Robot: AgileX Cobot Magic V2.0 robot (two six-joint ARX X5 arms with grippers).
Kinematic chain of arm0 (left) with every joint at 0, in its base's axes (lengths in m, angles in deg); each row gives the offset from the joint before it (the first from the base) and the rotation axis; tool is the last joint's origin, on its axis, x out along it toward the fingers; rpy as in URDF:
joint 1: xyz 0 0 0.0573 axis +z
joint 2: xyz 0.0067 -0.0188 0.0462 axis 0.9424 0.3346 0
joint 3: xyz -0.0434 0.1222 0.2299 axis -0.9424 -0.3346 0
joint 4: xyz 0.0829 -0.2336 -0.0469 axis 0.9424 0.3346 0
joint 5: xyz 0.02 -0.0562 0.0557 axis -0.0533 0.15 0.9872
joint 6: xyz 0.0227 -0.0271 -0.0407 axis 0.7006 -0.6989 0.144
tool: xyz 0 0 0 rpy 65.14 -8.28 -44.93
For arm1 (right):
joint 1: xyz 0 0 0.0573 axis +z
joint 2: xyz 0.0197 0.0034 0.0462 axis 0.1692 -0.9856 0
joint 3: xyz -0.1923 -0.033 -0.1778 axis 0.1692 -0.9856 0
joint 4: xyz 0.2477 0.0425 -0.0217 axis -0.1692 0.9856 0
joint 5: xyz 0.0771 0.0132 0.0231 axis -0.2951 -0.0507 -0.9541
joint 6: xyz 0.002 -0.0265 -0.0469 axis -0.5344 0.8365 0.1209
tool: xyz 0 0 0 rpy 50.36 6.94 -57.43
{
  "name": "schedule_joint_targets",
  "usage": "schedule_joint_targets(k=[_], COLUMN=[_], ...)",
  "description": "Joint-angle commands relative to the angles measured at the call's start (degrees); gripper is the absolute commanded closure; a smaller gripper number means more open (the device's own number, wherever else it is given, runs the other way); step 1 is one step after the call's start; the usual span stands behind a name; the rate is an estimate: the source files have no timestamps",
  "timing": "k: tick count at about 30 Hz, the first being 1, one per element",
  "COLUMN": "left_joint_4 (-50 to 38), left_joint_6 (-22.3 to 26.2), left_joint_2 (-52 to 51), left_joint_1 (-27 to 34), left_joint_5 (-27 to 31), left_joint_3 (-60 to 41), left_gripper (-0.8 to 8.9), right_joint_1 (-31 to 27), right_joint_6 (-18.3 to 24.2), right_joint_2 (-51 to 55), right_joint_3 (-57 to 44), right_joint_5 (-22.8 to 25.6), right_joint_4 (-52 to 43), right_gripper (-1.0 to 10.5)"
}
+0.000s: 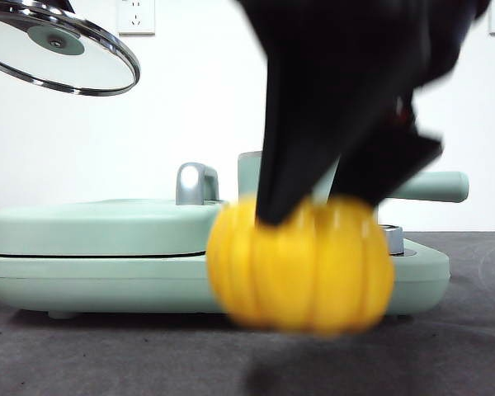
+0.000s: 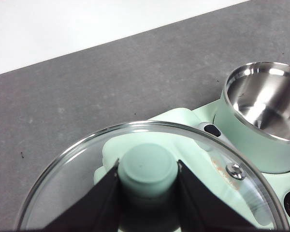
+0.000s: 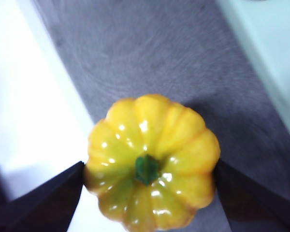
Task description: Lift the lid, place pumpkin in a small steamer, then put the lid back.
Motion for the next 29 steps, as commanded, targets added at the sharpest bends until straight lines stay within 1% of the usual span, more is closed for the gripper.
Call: schedule_joint_targets(k=[1,4,8,14,18,21,25,29], left_joint_4=[-1.7,-1.7,-1.9,-2.0,-2.0,-2.0,-2.0,-2.0], left_joint_6=[0.4,0.4,0.4,0.4,0.4,0.4,0.4,0.4], left_joint_2=[-0.3,-0.3,-0.3,-0.3,-0.3,-0.3,-0.3,-0.3], left_joint_1=[-0.1,-0.1,-0.1,-0.1,-0.1,-0.1,-0.1,-0.1], left_joint_5=[-0.1,-0.1,-0.1,-0.1,-0.1,-0.1,-0.1,-0.1], left_joint_3=[1.0,1.0,1.0,1.0,1.0,1.0,1.0,1.0], left_gripper=[7.99,7.99,7.99,7.99,7.99,7.99,7.99,7.99], right_joint_1=[-0.6,-1.6,-3.4,-7.4,-11.0,-13.6,-16.7,-18.6], right_joint_6=[-6.4,-9.1,-10.7,-10.9,-10.1,-8.7,-5.6,-2.2], right_joint_2=[1.0,1.4,1.4,1.1,0.7,-0.2,-2.9,-6.9], right_joint_3=[3.9,8.8,14.9,22.9,27.1,29.9,34.6,39.1], right_joint_5=[1.7,4.1,6.0,6.3,6.7,7.6,7.7,7.8], right_joint_4=[4.8,11.9,18.8,25.2,26.2,26.2,26.1,24.6], right_gripper=[5.9,5.9,5.9,5.9,5.9,5.9,5.9,5.9])
